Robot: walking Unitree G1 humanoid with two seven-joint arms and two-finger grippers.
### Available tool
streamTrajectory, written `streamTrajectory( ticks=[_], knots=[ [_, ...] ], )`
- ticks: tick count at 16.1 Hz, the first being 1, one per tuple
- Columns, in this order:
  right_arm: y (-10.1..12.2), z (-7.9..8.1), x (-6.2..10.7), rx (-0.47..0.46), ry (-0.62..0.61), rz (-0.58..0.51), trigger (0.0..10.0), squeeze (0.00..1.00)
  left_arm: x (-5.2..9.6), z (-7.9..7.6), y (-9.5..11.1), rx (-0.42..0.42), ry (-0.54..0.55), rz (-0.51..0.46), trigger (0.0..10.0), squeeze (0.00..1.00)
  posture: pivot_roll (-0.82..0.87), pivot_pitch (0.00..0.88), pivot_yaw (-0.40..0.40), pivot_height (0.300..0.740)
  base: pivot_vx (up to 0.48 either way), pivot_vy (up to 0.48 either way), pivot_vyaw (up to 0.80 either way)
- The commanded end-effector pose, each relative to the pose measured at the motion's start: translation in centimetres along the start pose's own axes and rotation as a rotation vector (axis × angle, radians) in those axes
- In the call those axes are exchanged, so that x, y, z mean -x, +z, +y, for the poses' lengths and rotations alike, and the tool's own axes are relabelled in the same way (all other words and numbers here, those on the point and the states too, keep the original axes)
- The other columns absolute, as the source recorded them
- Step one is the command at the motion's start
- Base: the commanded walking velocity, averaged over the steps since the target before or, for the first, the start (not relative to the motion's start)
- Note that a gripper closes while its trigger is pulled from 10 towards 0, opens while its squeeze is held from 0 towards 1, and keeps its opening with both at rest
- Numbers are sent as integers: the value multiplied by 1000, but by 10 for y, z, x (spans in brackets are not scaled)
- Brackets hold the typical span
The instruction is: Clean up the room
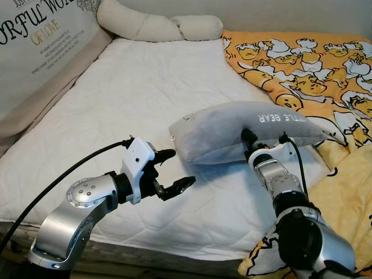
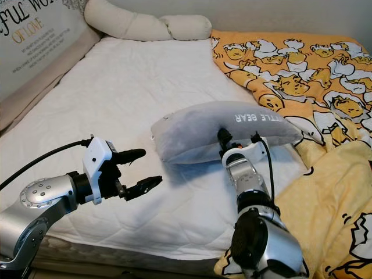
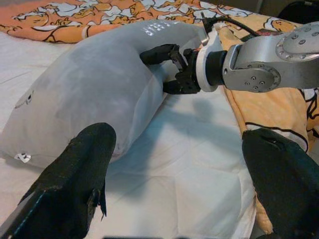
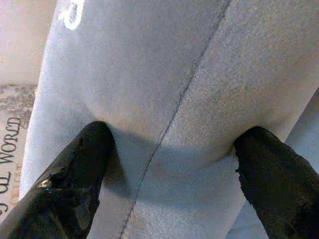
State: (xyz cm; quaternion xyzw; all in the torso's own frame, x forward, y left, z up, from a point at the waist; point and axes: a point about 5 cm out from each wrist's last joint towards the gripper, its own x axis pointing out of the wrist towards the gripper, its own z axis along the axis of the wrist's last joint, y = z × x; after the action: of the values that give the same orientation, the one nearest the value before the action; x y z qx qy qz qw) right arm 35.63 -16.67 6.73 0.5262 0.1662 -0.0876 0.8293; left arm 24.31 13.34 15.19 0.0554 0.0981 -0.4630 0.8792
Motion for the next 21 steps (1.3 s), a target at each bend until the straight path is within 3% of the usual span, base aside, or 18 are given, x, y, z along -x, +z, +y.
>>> streamTrajectory(
  ticks=[1,4,8,21],
  knots=[
    [4,4,-1,8,-1,-17,0,0,0,2,-2,-10,3,25,10000,0,45,0,29,740,0,0,0],
    [0,1,-2,88,-25,13,0,0,0,1,-3,-11,11,27,10000,0,47,0,27,740,0,0,0],
    [-2,1,-2,71,-35,-4,0,0,-1,1,-3,-21,28,30,10000,0,45,0,39,740,0,0,0],
    [6,-9,0,156,-80,-2,0,0,-11,-8,-7,-20,11,41,10000,0,27,0,14,740,0,0,0]
  ],
)
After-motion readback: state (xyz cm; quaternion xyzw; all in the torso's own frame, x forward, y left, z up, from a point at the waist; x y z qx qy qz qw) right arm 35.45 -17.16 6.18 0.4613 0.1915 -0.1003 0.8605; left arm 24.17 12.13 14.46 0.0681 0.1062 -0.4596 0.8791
